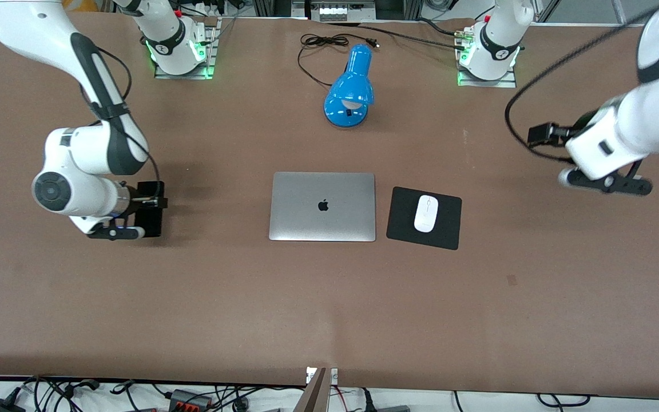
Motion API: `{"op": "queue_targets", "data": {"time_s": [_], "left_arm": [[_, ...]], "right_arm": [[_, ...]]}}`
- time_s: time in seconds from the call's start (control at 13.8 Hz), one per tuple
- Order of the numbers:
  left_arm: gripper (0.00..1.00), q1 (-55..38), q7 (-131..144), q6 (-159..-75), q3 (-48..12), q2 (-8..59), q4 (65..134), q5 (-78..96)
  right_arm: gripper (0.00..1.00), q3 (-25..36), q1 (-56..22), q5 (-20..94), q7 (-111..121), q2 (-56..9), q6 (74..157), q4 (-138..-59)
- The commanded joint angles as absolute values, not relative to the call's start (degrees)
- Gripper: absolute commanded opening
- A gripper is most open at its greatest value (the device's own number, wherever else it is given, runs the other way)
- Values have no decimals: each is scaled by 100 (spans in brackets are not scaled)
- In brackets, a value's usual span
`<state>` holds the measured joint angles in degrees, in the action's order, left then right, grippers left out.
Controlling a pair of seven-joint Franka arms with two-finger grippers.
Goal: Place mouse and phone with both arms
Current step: 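Carry the phone toward the laptop while the left gripper withdraws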
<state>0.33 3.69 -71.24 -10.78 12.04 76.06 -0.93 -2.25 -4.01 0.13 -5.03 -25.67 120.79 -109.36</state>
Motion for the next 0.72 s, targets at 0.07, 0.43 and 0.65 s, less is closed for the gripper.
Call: {"op": "queue_targets", "data": {"time_s": [0.07,0.43,0.65], "left_arm": [[100,185,536,-8663,-1116,-279,9927,44],[100,202,589,-8763,-1046,314,9125,35],[100,395,536,-8737,-1037,361,8877,552]], "right_arm": [[26,-176,-1010,508,-580,-2697,12382,-10934],[26,-167,-1677,809,-1632,-3120,13201,-10925],[26,-158,-2003,765,-2012,-3138,13201,-10934]]}}
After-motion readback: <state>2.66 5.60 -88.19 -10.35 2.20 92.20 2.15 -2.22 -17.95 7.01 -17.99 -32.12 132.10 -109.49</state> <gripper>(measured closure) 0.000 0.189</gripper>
